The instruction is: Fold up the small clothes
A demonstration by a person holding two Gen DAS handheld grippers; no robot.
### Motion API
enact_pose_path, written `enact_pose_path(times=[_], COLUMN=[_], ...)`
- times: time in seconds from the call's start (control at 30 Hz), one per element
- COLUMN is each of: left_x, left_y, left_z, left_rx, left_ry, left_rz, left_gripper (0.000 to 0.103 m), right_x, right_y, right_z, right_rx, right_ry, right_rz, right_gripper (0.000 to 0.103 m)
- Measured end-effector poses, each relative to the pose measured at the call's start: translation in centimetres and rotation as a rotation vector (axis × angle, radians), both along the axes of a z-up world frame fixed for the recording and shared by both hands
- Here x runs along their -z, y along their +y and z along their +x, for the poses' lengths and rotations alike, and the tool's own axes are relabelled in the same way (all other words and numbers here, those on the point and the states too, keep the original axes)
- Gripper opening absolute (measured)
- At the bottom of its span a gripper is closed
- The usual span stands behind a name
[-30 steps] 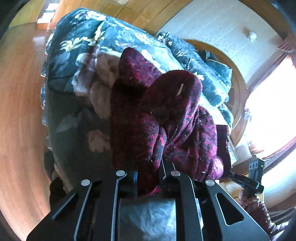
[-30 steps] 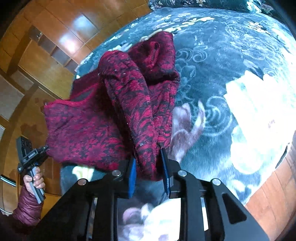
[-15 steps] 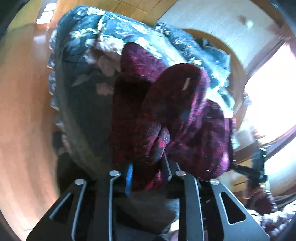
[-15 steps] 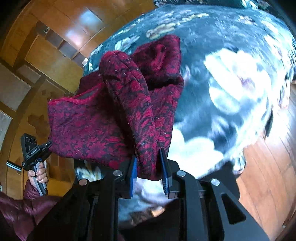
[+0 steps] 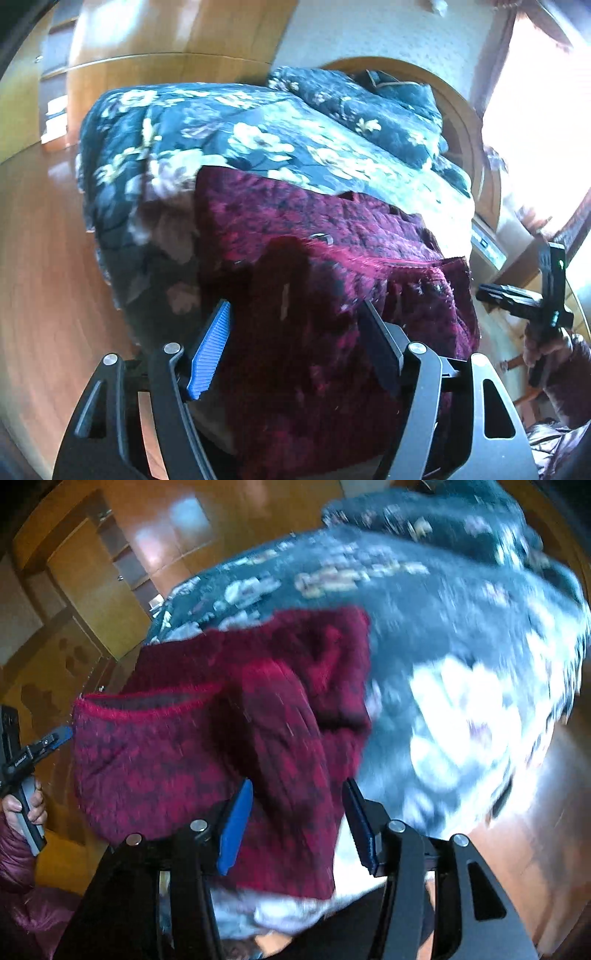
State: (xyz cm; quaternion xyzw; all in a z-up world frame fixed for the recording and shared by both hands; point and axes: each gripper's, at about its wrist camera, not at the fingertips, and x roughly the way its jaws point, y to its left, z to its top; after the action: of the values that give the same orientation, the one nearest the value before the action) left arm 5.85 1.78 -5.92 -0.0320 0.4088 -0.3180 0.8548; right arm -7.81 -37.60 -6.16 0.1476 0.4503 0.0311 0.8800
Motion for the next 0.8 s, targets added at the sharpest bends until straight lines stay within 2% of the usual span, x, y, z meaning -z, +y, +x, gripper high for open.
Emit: enact_pose_path(times=[0.13, 0.17, 0.2, 0.23, 0.27, 0.3, 0.37, 0.43, 0.5, 0.57, 0.6, 0.63, 0.7, 0.8], left_x=[0.8, 1.0, 1.1, 1.0, 0.7, 0.6, 0.7, 1.6, 2.7, 3.4, 3.4, 3.2, 2.6, 2.6], left_y=[-1.4, -1.5, -1.5, -1.3, -0.7, -0.1, 1.0, 0.9, 0.0, -0.9, -0.9, -0.8, 0.1, 1.4], left_z=[0.9, 1.1, 1.3, 1.5, 1.5, 1.5, 2.1, 2.9, 4.0, 4.6, 4.7, 4.8, 4.8, 5.3], left_rx=[0.057, 0.062, 0.061, 0.054, 0.027, 0.011, -0.041, -0.070, -0.095, -0.105, -0.118, -0.137, -0.159, -0.127], left_ry=[0.029, 0.037, 0.045, 0.052, 0.045, 0.041, 0.062, 0.087, 0.114, 0.127, 0.121, 0.104, 0.066, 0.095], left_rz=[-0.007, -0.016, -0.022, -0.030, -0.064, -0.090, -0.117, -0.084, -0.023, 0.012, 0.027, 0.035, 0.021, -0.038], left_gripper=[0.067, 0.058, 0.029, 0.020, 0.018, 0.017, 0.017, 0.017, 0.023, 0.042, 0.065, 0.079, 0.081, 0.081], right_x=[0.1, 0.5, 0.9, 1.2, 1.5, 1.7, 1.1, 0.7, 1.1, 2.6, 3.0, 3.7, 4.4, 4.9], right_y=[2.0, 2.4, 2.8, 2.7, 2.6, 2.4, 1.3, -0.2, -1.7, -2.4, -2.3, -2.0, -2.0, -1.8], right_z=[3.0, 3.6, 4.4, 4.6, 5.0, 5.2, 4.4, 3.4, 3.0, 3.6, 4.0, 4.6, 5.3, 5.6], right_rx=[-0.044, -0.050, -0.050, -0.051, -0.046, -0.038, 0.001, 0.050, 0.096, 0.118, 0.119, 0.118, 0.127, 0.122], right_ry=[-0.020, -0.015, -0.001, 0.013, 0.027, 0.030, -0.001, -0.021, -0.011, 0.032, 0.046, 0.061, 0.080, 0.083], right_rz=[-0.076, -0.099, -0.133, -0.146, -0.148, -0.141, -0.097, -0.053, -0.018, 0.004, 0.001, -0.016, -0.022, -0.042], right_gripper=[0.050, 0.050, 0.048, 0.043, 0.025, 0.020, 0.015, 0.015, 0.015, 0.015, 0.015, 0.015, 0.017, 0.020])
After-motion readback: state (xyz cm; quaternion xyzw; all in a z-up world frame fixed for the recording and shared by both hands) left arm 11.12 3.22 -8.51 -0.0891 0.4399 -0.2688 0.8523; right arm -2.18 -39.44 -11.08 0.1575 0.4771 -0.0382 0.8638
